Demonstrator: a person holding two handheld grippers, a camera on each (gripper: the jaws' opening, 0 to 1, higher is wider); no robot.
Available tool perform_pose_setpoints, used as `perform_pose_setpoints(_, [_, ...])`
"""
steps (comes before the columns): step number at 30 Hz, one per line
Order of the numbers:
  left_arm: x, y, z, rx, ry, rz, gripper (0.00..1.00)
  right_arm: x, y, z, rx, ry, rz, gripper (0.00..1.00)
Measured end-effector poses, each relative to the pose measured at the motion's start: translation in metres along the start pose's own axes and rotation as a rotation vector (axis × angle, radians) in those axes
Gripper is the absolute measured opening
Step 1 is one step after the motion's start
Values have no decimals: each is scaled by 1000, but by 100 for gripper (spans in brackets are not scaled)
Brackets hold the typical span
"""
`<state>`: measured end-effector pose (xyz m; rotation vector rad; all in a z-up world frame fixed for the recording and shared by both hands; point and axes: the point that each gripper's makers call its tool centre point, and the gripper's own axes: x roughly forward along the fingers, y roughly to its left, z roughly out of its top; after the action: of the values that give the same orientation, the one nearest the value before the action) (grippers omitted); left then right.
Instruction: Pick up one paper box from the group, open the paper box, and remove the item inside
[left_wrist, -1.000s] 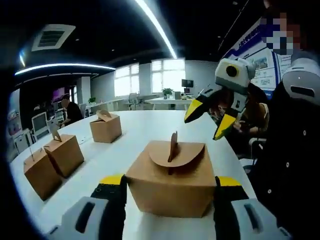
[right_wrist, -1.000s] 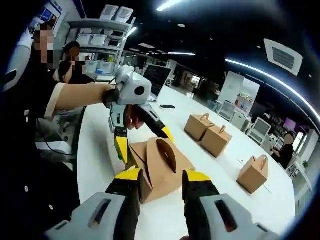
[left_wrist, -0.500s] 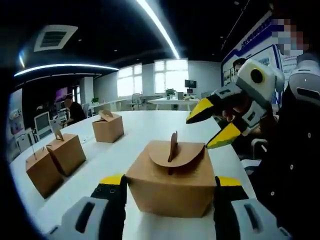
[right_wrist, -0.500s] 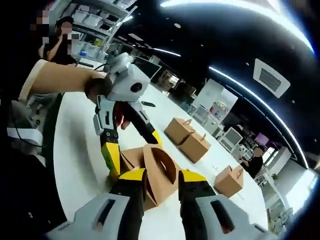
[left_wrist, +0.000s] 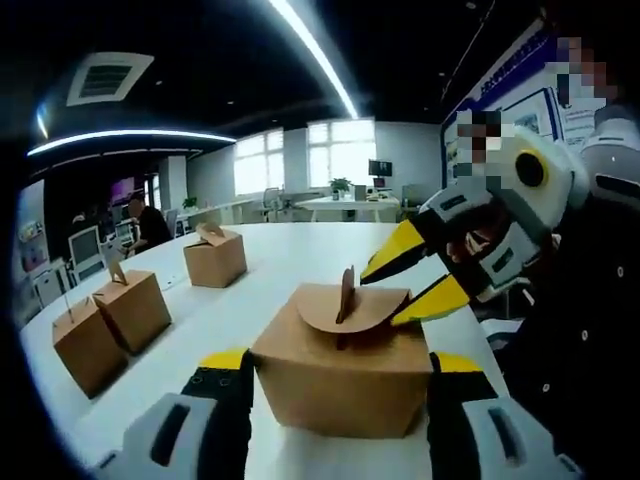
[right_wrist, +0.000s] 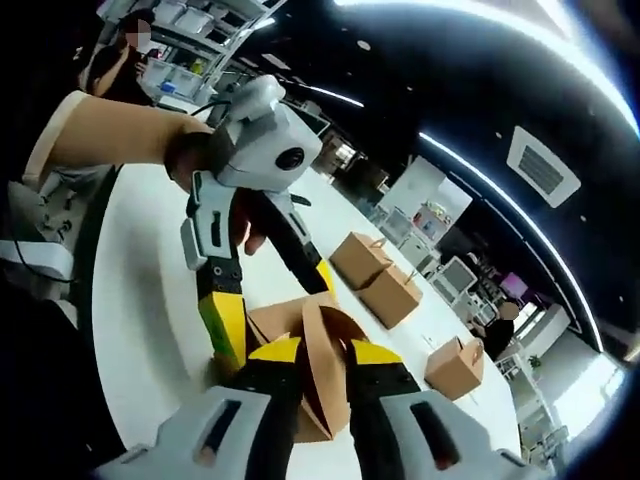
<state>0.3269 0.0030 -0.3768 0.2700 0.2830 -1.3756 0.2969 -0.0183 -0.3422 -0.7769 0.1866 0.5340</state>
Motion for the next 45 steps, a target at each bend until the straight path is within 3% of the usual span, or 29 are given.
perform_pose_setpoints(4, [-2,2,0,-11,-6,10,70,2,3,3,-41,0,-5,7])
perform_pose_setpoints(9, [-4,3,-2,-11,-3,16,70,1,-2,4,-74,6,-37,4])
perform_pose_setpoints(16, [-2,4,-3,-17,-8,19,69,0,-2,2,-47,16,-45,3])
perform_pose_setpoints(21, [-2,5,-5,-31,-11,24,69,-2,-7,5,10,-18,-69,3])
perform_pose_setpoints(27, [-2,6,-5,-36,-18,27,69,-4,-11,6,175,-77,-63,3])
perform_pose_setpoints(29, [-2,6,-5,-34,-19,29,69,-6,-13,5,267,-110,-51,3])
perform_pose_setpoints(33, [-2,7,-4,-35,-28,35,69,-11,-23,3,426,-177,-69,3])
perform_pose_setpoints(35, [-1,7,-4,-38,-31,38,69,-7,-39,3,488,-203,-75,3])
perform_pose_setpoints(45, [0,6,-2,-23,-41,57,69,-18,-70,-17,1067,-417,-74,3])
